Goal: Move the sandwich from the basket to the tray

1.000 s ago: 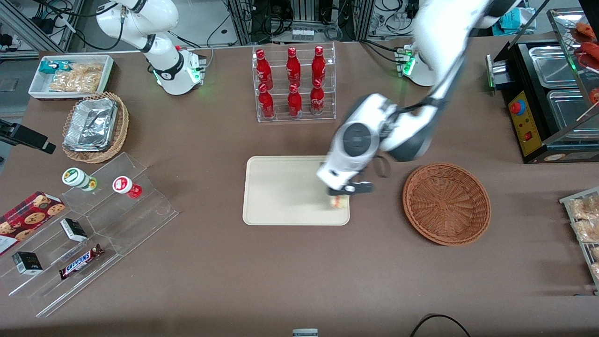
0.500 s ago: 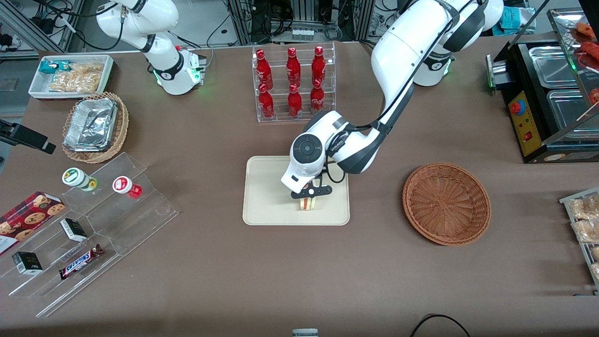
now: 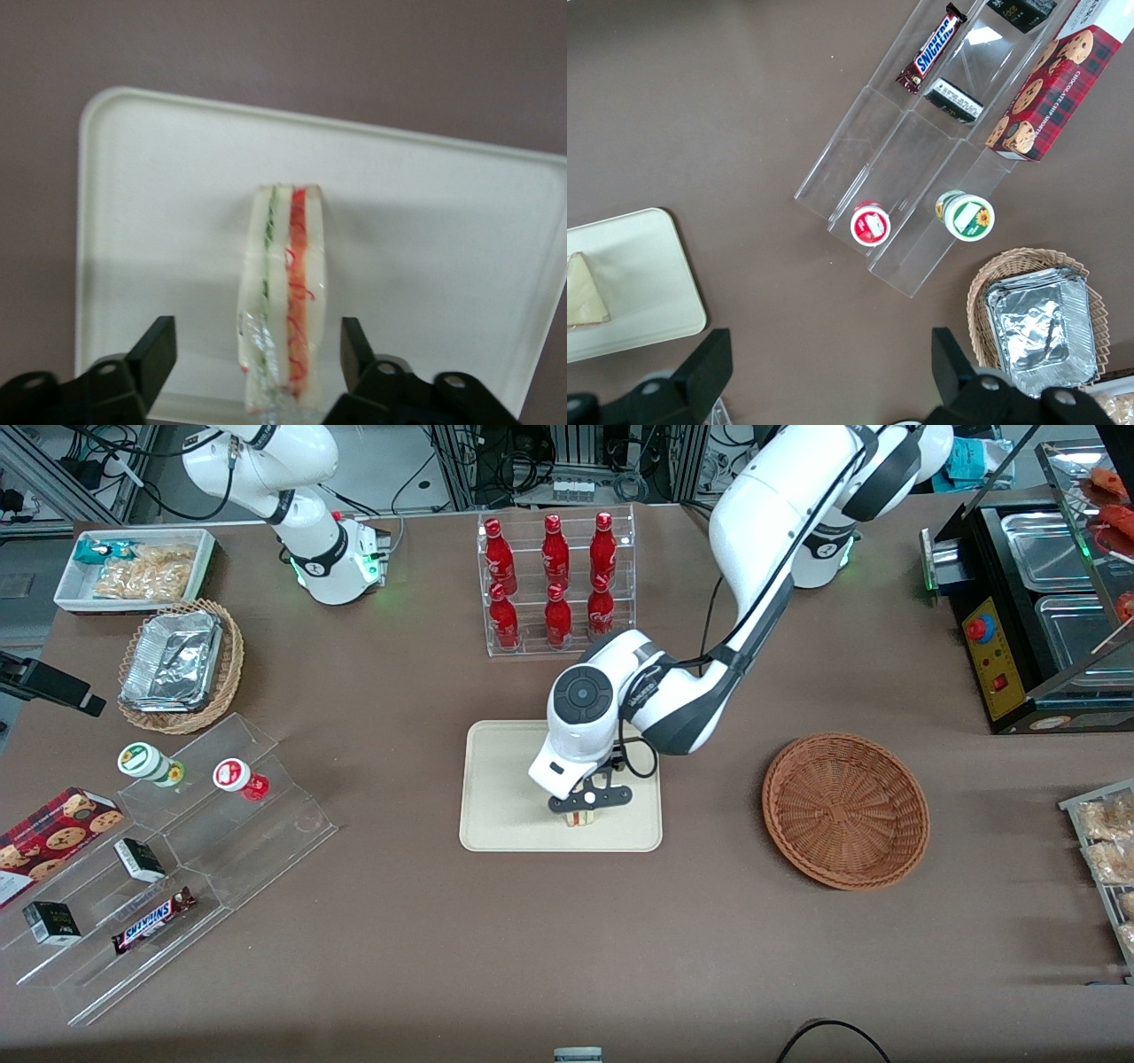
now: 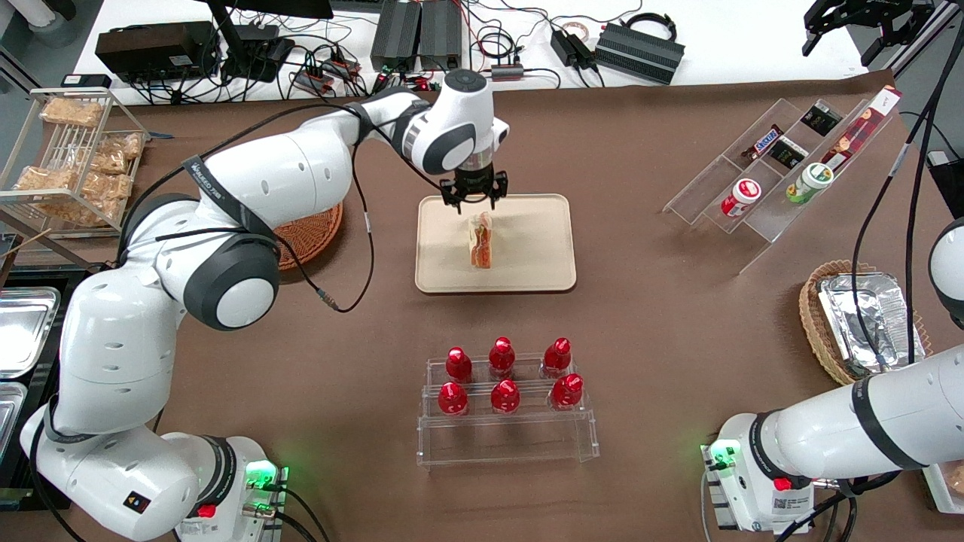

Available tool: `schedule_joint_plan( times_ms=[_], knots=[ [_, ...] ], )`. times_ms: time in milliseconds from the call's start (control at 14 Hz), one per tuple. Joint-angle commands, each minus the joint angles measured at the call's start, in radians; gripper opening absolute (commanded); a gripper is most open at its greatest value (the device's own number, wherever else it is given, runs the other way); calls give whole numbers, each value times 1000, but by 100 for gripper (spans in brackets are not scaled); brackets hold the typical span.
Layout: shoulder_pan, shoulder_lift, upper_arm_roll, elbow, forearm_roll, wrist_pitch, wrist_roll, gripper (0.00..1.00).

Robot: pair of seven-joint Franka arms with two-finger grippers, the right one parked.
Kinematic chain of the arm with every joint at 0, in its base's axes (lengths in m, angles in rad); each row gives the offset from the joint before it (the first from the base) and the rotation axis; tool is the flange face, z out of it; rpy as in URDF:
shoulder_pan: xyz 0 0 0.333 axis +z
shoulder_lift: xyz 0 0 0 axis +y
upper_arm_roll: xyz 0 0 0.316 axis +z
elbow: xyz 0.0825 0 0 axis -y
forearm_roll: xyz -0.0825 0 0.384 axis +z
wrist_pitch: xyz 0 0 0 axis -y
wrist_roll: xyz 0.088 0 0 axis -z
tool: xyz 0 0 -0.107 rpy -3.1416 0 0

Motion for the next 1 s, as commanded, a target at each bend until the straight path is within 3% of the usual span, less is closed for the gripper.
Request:
schedule_joint_plan(
  times_ms=[0,286,714,929],
  knots=[
    [37,-147,38,-28,5,-133,-9,100],
    [168,-347,37,-84,5,-399,87,100],
    [483,-533,0,-105,2,-668,640,100],
    [652,-634,-112,-148,-10,-701,762,100]
  ],
)
